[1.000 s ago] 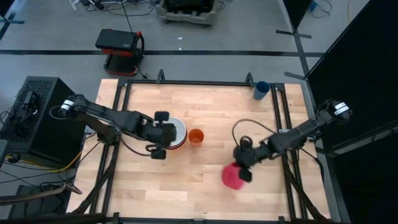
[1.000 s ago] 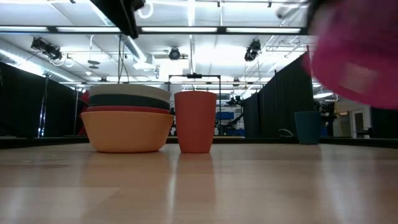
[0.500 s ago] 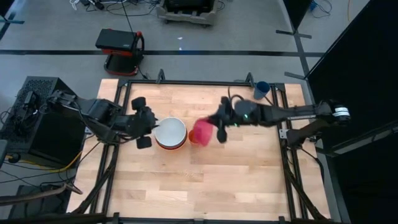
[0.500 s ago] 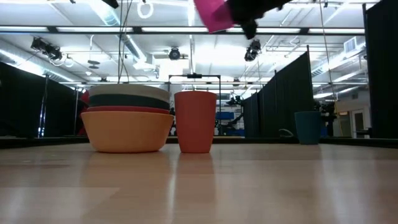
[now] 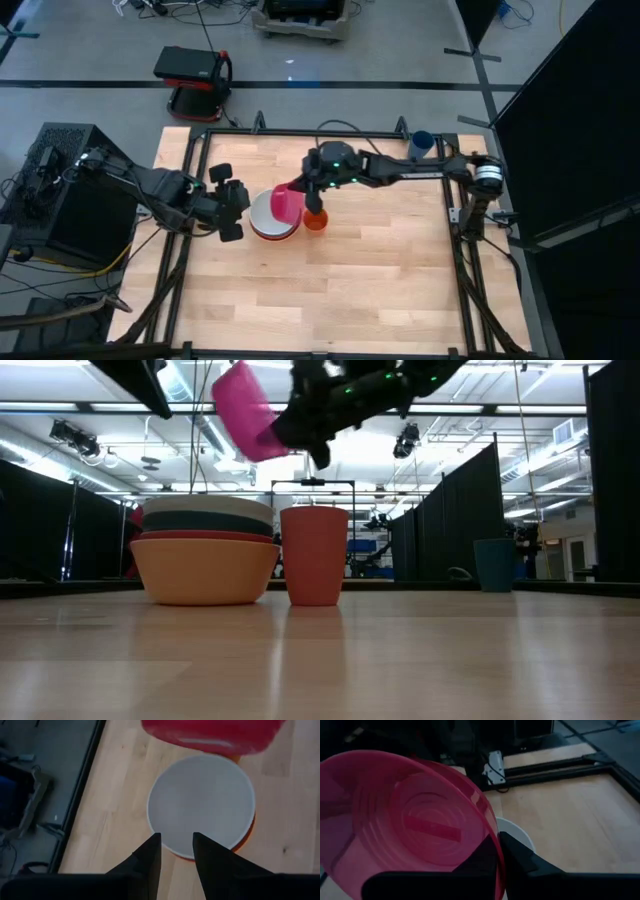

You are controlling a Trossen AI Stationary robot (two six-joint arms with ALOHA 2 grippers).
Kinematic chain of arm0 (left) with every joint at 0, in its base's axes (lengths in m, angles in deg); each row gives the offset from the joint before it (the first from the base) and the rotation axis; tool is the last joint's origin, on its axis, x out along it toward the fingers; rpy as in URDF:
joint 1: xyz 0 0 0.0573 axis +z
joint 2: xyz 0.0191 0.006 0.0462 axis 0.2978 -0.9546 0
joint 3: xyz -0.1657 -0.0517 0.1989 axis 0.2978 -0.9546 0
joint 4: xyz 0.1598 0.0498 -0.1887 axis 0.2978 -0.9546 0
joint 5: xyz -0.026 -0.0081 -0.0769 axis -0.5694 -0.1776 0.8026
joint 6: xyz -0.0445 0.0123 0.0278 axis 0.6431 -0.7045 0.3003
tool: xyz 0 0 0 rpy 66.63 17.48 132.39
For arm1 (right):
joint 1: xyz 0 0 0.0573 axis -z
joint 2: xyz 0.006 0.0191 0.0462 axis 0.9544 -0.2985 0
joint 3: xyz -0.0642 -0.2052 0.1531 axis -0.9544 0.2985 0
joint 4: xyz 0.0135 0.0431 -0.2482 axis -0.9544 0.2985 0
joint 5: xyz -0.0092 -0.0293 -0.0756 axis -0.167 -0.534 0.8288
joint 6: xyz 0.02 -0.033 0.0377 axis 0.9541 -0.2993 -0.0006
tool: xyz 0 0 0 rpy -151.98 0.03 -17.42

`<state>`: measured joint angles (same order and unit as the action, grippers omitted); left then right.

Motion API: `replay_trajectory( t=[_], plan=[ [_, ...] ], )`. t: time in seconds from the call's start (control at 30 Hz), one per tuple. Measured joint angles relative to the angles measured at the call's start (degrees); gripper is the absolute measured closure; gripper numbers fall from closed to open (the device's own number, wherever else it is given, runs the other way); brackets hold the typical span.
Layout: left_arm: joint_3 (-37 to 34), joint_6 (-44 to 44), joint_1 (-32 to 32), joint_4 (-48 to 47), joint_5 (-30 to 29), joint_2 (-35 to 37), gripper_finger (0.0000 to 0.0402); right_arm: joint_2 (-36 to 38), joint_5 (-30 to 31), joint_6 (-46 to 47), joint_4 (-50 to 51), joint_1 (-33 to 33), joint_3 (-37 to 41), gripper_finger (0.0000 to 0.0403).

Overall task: Nest bowls inside each other
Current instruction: Stack the pink bowl on top of the stacked bowls

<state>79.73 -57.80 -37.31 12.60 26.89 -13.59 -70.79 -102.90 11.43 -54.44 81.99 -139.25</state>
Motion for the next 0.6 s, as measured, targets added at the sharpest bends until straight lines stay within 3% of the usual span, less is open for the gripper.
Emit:
replay_trajectory(
  t=[0.2,0.6],
  plan=[
    [-4.3,2.7,0.0,1.6,0.2,3.3,0.03,-5.3,-0.8,-0.2,3.1,0.6,-5.0,0.0403],
    [-6.2,3.1,0.0,3.3,0.3,4.1,0.0302,-7.3,-0.6,-0.8,6.0,1.5,-5.2,0.04]
  ],
)
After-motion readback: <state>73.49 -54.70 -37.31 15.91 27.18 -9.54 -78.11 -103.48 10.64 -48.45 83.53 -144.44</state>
